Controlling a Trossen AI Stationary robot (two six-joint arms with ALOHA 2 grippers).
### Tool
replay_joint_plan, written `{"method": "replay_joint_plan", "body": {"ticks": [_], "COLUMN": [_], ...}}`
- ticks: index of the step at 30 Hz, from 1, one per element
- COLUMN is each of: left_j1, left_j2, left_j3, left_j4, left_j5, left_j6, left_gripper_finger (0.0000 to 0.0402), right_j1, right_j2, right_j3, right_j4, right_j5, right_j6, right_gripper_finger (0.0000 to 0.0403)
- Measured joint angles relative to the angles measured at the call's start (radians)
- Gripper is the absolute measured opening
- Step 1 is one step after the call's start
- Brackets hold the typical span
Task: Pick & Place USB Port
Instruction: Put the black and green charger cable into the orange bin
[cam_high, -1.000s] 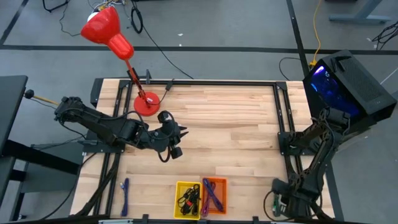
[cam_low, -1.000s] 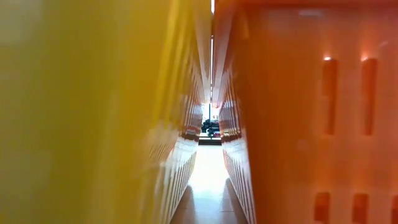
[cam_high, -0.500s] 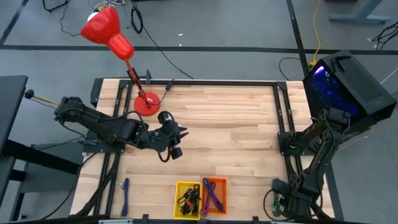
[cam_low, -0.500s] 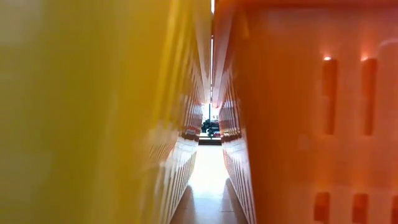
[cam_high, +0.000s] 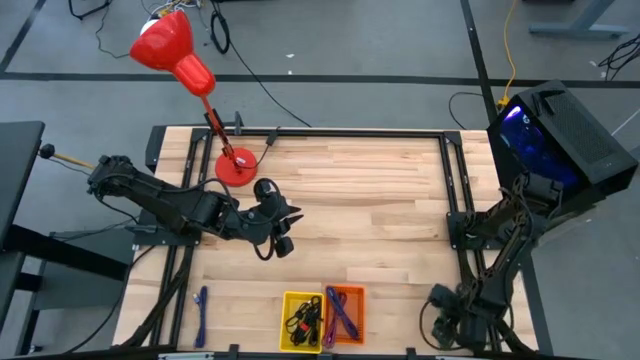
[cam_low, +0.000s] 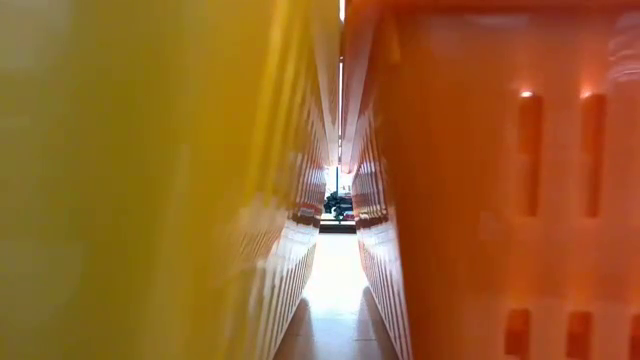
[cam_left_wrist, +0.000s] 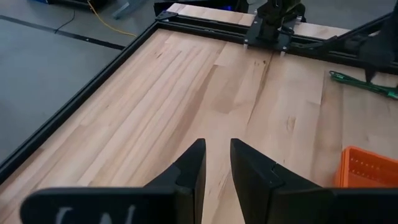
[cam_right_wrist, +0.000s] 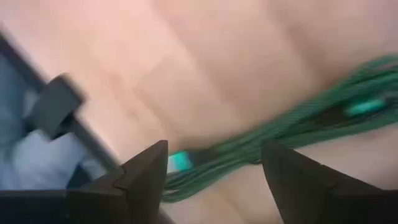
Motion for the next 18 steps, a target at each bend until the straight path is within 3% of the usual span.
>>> {"method": "replay_joint_plan", "body": {"ticks": [3,7,18], "left_j1": [0.000,0.000,0.001], "left_j2": [0.000,0.000,0.000], "left_j3": [0.000,0.000,0.000], "left_j4": [-0.001,-0.009,-0.014], "left_j5": [0.003,0.003,0.000], "left_j6": [0.001,0.001,0.002], "left_gripper_finger": [0.0078,0.0078,0.0078], "right_j1": [-0.008,-0.014,-0.035], "right_j2": [-0.003,-0.005,-0.004], "right_j3": [-0.053,-0.073,-0.077], "right_j4": [0.100,0.106,0.104], "right_j5": [-0.034,-0.078,-0.032], "right_j6": [-0.013,0.001,-0.003], "right_gripper_finger": [0.0258,0.0256,0.0256]}}
